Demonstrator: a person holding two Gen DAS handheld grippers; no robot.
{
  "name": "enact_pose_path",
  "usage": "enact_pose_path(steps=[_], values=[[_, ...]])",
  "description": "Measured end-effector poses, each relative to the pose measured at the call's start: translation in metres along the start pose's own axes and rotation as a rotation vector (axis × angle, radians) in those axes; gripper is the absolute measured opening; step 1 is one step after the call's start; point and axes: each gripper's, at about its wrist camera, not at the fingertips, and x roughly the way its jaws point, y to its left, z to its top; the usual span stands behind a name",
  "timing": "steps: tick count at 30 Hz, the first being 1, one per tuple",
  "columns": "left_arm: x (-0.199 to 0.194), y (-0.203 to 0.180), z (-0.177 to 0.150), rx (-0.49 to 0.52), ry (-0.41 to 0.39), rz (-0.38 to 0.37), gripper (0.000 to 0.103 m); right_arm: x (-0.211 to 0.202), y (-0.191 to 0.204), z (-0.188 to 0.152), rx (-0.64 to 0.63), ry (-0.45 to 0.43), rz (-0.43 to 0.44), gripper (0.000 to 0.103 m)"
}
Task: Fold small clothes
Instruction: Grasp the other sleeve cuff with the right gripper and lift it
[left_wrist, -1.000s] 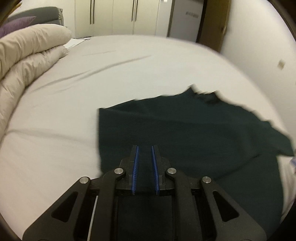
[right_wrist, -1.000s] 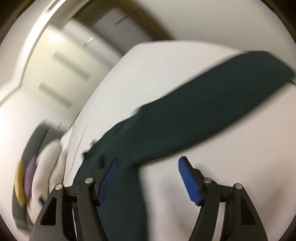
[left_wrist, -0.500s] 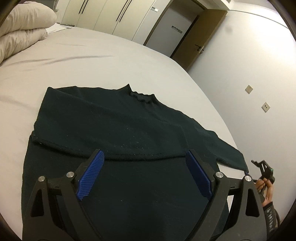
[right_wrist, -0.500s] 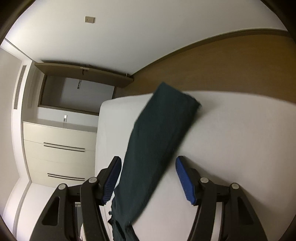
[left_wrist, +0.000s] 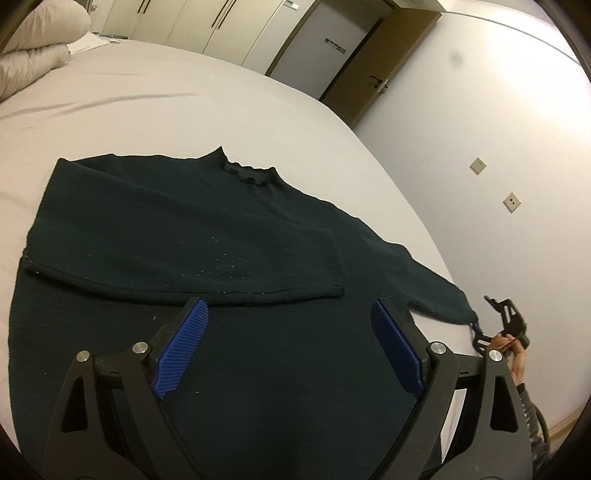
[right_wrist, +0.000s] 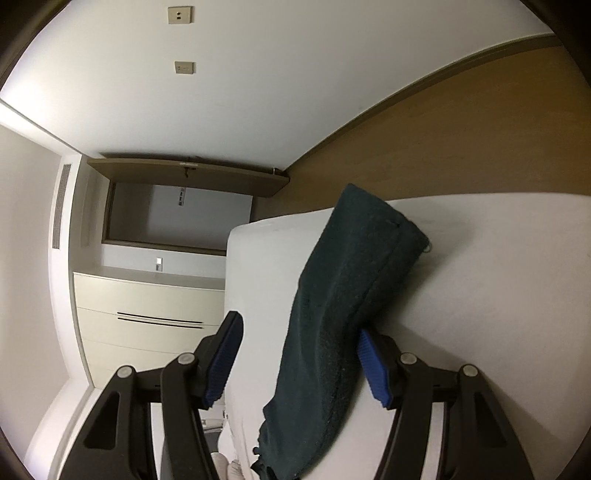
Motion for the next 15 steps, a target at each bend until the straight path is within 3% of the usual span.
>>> enact_pose_path(steps=[4, 10, 15], values=[[-0.001, 0.006, 0.001, -0.017, 0.001, -0.011, 0.090, 0.009, -0.002, 0.006, 0.016, -0.040, -0.085, 0.037], [-0.004, 0.015, 0.001, -0.031, 0.000, -0.014, 0.090, 0.010, -0.007, 0.006, 0.008, -0.074, -0.104, 0.017], [-0.001, 0.027, 0.003, -0.071, -0.001, -0.020, 0.090, 0.010, 0.020, -0.007, -0.193, -0.056, -0.212, 0.013]])
